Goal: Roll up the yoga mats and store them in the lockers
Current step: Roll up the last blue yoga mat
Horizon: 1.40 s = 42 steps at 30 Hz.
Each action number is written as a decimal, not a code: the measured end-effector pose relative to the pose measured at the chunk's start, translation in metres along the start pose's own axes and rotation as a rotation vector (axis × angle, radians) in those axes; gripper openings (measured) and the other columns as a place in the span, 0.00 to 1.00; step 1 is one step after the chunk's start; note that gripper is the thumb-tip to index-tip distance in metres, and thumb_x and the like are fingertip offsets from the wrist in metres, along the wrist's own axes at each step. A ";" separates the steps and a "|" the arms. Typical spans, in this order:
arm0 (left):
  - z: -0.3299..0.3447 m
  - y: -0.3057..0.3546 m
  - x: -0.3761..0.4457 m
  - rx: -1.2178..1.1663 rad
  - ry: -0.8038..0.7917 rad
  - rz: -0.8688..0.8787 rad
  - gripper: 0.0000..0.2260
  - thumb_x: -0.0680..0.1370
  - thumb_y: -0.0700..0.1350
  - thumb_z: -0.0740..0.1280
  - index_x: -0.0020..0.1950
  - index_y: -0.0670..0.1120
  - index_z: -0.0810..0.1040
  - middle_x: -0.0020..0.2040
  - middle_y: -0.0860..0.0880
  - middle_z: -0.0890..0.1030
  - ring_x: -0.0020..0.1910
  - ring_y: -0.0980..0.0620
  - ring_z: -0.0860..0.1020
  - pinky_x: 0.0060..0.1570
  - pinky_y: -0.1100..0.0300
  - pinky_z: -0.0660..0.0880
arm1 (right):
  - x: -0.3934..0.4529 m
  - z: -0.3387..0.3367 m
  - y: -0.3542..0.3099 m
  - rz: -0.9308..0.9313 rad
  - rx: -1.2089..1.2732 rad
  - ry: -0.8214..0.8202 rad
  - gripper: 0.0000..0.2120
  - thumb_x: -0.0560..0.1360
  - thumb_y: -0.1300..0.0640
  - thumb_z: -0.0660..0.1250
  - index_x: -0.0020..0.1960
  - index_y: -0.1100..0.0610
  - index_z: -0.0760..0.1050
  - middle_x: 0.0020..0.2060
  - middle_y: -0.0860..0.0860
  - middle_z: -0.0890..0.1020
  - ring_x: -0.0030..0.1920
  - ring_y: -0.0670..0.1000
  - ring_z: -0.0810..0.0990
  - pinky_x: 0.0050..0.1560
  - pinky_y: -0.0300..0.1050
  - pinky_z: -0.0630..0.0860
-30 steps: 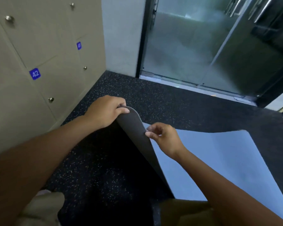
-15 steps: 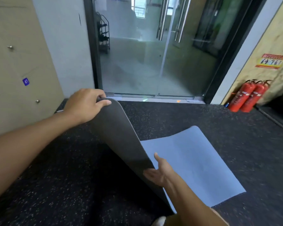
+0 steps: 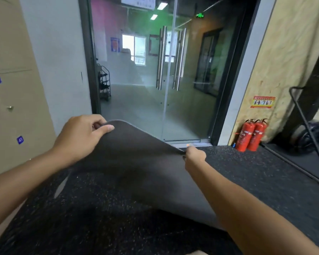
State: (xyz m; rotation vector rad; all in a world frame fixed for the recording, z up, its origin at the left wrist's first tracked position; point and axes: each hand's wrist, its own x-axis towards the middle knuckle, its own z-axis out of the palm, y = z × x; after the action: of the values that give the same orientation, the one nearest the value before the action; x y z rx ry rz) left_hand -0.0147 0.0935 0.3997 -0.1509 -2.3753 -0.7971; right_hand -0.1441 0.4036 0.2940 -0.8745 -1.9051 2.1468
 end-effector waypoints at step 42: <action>-0.180 -0.028 -0.116 -0.423 0.555 -0.619 0.11 0.79 0.41 0.74 0.37 0.43 0.79 0.38 0.42 0.84 0.37 0.47 0.86 0.42 0.49 0.85 | -0.319 0.057 0.043 -0.466 -0.571 -1.505 0.25 0.80 0.38 0.65 0.70 0.53 0.76 0.64 0.54 0.82 0.63 0.53 0.81 0.67 0.50 0.77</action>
State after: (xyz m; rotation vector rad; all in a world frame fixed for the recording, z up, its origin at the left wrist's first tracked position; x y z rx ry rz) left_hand 0.1643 -0.0231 0.4293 0.5894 -1.6968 -1.4079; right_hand 0.1007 0.1971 0.3594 1.5557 -2.8018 1.9559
